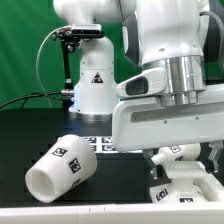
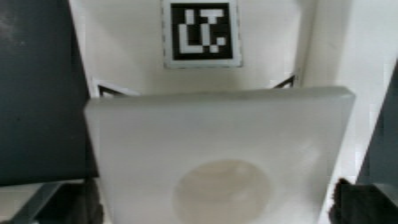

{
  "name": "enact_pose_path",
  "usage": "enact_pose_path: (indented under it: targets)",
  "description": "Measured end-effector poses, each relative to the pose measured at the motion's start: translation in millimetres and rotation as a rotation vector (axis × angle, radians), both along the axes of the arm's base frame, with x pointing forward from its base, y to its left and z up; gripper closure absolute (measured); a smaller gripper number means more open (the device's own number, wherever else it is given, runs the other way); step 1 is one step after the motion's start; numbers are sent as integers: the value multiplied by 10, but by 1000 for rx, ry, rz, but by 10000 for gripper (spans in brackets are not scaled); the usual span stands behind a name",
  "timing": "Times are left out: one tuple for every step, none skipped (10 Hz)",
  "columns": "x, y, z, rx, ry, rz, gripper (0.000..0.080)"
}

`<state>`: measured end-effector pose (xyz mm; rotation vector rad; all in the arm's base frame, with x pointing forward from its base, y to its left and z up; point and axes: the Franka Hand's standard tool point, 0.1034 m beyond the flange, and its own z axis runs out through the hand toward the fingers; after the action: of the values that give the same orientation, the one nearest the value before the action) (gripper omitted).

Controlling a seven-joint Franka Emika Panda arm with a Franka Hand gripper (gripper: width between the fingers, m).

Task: Assemble lamp

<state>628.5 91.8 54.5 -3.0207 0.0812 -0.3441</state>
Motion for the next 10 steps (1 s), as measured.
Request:
enact_pose_path:
  targets:
    - [0,0,1,0,0,0,122]
    - [-11,7,54,-1,13,6,106]
    - [-46,20,289,-4,28,30,101]
    - [-81,53,514,-22,8,77,101]
    - [-157,137,609,-41,0,123,101]
    - [-187,240,658,-74,-19,215,101]
    - [-194,280,642,-93,-35,291,101]
    - [-188,238,637,-103,-37,328,101]
    - [-187,233,637,-124,-44,411,101]
    - [-187,231,637,-143,-50,488,101]
